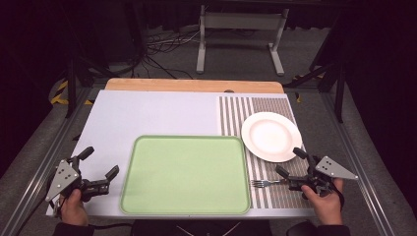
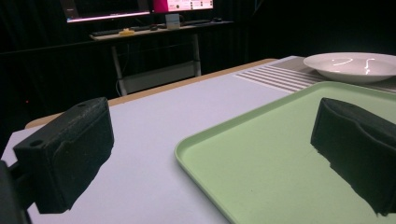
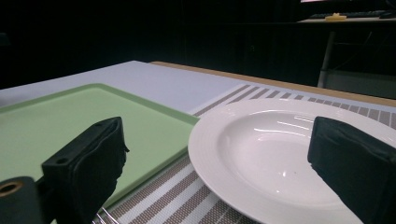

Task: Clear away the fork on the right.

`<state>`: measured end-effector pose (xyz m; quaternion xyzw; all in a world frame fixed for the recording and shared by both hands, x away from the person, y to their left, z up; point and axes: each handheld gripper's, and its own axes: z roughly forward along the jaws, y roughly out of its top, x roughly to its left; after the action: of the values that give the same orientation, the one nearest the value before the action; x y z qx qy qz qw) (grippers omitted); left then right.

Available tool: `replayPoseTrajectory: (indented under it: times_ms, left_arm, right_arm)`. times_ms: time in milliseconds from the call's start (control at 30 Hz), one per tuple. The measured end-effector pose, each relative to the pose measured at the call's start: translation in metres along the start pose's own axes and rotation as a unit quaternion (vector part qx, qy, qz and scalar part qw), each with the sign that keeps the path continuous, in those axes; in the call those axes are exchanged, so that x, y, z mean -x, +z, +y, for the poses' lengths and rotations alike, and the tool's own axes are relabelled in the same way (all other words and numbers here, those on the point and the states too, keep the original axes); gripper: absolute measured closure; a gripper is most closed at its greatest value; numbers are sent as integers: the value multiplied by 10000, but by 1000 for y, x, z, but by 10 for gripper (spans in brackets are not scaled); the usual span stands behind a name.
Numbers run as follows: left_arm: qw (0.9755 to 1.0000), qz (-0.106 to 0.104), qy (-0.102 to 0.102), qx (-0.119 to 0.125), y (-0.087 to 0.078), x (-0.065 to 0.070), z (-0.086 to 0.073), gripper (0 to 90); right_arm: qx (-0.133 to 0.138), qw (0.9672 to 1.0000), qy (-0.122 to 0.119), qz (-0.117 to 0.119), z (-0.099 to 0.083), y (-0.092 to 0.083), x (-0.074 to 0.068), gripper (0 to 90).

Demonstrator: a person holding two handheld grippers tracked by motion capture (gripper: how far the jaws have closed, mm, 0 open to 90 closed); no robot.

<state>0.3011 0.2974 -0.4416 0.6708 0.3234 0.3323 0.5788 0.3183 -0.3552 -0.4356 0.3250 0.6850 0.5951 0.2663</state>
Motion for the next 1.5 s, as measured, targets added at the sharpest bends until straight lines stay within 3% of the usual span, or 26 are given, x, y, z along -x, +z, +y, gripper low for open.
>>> replayPoseTrajectory:
  times_ms: [133,433,567,667,833,933,1033,1067,1100,1133,1200,1233,1267,1333,1367,1500]
  left_arm:
    - [10000,8,3,-10,0,0,0,1]
    - [10000,19,34,-43,0,1,0,1]
    - [10000,18,33,-43,0,1,0,1]
    - [10000,17,33,-47,0,1,0,1]
    - [10000,24,28,-50,0,1,0,1]
    - [10000,13,31,-54,0,1,0,1]
    - [10000,-15,28,-41,0,2,0,1]
    - [10000,-19,34,-46,0,2,0,1]
    - [10000,-23,44,-44,0,2,0,1]
    - [10000,-19,43,-42,0,2,0,1]
    - [10000,-16,29,-45,0,1,0,1]
    - [10000,-7,26,-49,0,1,0,1]
    - [10000,-5,26,-50,0,1,0,1]
    - [10000,-14,20,-54,0,1,0,1]
    - [10000,-14,20,-54,0,1,0,1]
    - [10000,-15,21,-55,0,1,0,1]
  right_arm:
    - [7,9998,149,113,7,4,-1,36]
    - [-106,9991,199,362,21,14,1,15]
    - [-207,9972,448,558,22,18,0,18]
    - [-464,9971,292,521,29,21,-1,16]
    - [-816,9949,-194,565,43,20,-3,46]
    - [-1132,9904,-489,621,51,21,-4,54]
    - [-1462,9843,-727,666,57,23,-4,50]
    - [-1639,9807,-816,686,59,24,-4,50]
    - [-1705,9794,-838,689,60,24,-4,49]
    - [-1878,9755,-906,706,63,25,-5,51]
    - [-2054,9708,-990,742,68,27,-4,53]
    - [-2054,9708,-990,742,68,27,-4,53]
    - [-2202,9666,-1055,779,71,29,-4,53]
    - [-2339,9624,-1132,791,73,31,-3,53]
    - [-2339,9624,-1132,791,73,31,-3,53]
    - [-2619,9527,-1287,855,75,36,-3,69]
